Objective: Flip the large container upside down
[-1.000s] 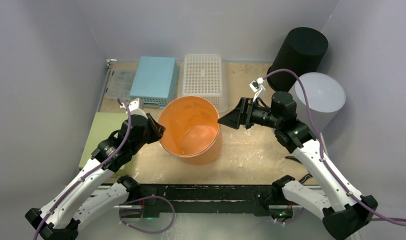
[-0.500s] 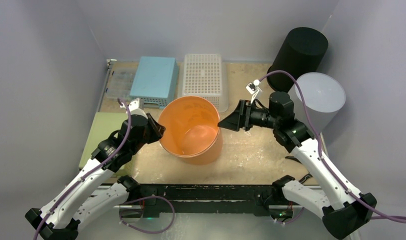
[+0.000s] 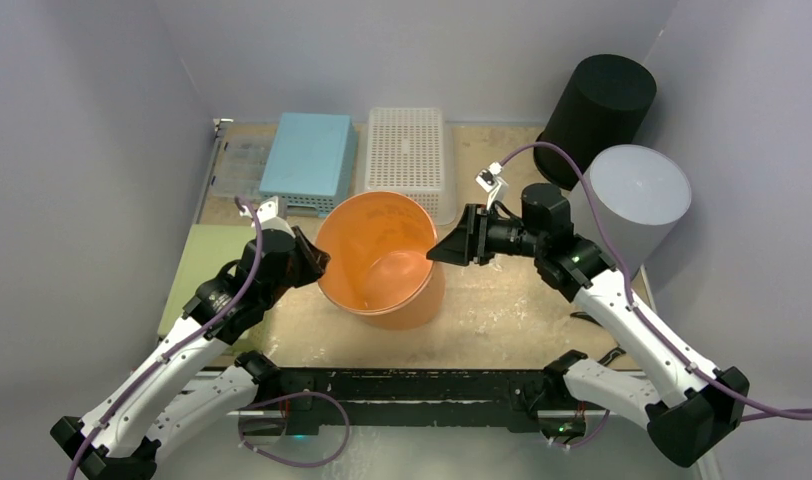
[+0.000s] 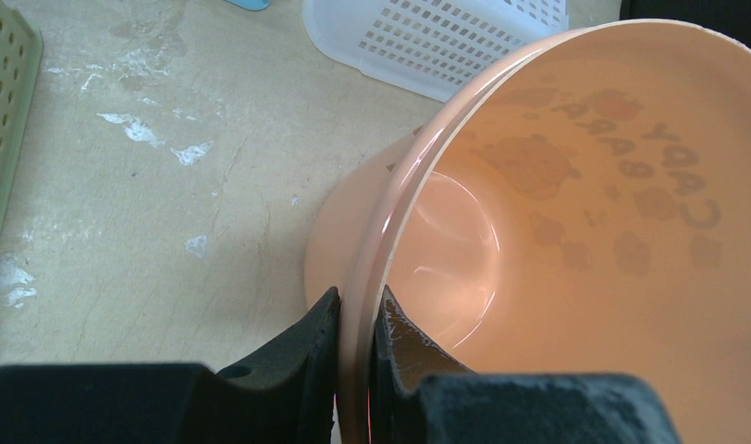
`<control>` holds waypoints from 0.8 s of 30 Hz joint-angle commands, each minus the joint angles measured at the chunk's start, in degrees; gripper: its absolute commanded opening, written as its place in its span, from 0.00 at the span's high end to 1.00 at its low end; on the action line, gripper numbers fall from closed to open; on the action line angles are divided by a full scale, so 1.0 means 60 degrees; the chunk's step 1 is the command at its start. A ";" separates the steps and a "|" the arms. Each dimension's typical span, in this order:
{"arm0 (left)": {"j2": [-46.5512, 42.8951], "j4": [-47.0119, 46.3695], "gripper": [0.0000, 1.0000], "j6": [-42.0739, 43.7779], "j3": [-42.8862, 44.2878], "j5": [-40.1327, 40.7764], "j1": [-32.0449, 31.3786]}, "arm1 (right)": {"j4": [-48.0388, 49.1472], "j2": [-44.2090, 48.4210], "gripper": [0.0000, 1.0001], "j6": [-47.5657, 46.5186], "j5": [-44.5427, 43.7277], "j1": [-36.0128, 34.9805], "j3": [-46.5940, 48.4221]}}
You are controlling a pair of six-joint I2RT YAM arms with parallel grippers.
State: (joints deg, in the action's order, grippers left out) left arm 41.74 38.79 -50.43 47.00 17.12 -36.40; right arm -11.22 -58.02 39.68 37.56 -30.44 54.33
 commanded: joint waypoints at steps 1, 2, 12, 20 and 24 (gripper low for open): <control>-0.0117 -0.0224 0.86 -0.0222 -0.0056 -0.0275 -0.0024 | 0.0363 -0.0035 0.45 0.0075 -0.0031 -0.0206 0.0532; -0.0136 -0.0224 0.86 -0.0224 -0.0067 -0.0276 -0.0023 | 0.0358 -0.0049 0.46 0.0098 -0.0065 -0.0212 0.0550; -0.0141 -0.0305 0.86 -0.0176 -0.0047 -0.0401 -0.0015 | -0.0147 -0.0075 0.53 0.0288 -0.0878 -0.0291 0.0927; -0.0011 -0.0678 0.86 -0.0130 -0.0149 -0.0786 -0.0021 | -0.0648 -0.0452 0.59 0.0096 -0.1411 -0.0723 0.1346; -0.0023 -0.0772 0.87 -0.0105 -0.0213 -0.0896 -0.0022 | -0.0816 -0.0594 0.68 0.0098 -0.1741 -0.0909 0.1454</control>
State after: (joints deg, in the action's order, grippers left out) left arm 41.60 39.42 -50.37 46.09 16.73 -36.32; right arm -15.75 -60.73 40.77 28.84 -34.15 60.47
